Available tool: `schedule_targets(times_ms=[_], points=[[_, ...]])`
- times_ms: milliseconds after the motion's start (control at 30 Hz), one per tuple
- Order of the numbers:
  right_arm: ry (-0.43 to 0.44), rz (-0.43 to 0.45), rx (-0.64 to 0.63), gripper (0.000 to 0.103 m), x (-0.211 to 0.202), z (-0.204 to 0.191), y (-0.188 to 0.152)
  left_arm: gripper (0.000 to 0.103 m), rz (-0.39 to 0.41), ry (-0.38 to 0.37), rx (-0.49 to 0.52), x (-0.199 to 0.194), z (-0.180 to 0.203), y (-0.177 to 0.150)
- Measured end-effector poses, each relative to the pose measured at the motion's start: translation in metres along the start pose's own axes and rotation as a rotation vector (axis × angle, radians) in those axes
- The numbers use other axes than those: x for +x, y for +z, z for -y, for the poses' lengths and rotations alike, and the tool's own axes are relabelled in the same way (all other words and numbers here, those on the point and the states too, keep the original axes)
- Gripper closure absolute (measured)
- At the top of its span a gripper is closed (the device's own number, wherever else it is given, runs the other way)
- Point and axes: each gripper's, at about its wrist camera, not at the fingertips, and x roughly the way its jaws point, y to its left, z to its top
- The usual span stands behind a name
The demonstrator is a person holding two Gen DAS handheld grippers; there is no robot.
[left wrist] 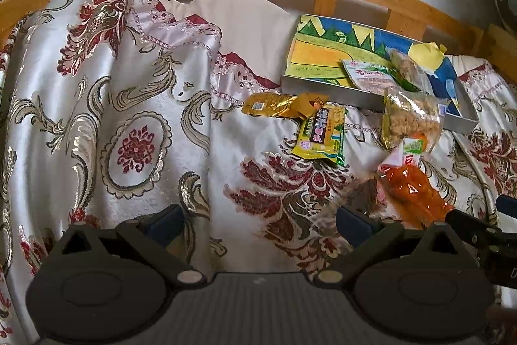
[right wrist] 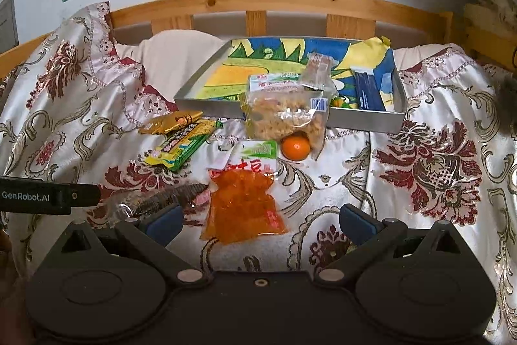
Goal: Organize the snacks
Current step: 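Grasp orange spicy packet with right tool while left tool grasps dark brown dried strip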
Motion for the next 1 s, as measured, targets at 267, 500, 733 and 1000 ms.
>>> schedule_targets(times_ms=[267,500,733,1000], points=[[-0.001,-0.025,0.004,0.001,0.004,0.001,0.0,0.001,-0.009,0.005,0.01,0.002,0.002,0.0],[0.005,-0.036,0.008,0.001,0.005,0.002,0.002,0.001,-0.01,0.002,0.008,0.003,0.002,0.003],[0.062,-0.061,0.018,0.001,0.019,0.015,0.022,0.001,-0.002,-0.022,0.055,0.007,0.01,0.009],[0.161,-0.048,-0.074,0.001,0.049,0.024,0.034,0.001,-0.024,-0.131,0.204,0.023,0.028,0.018]])
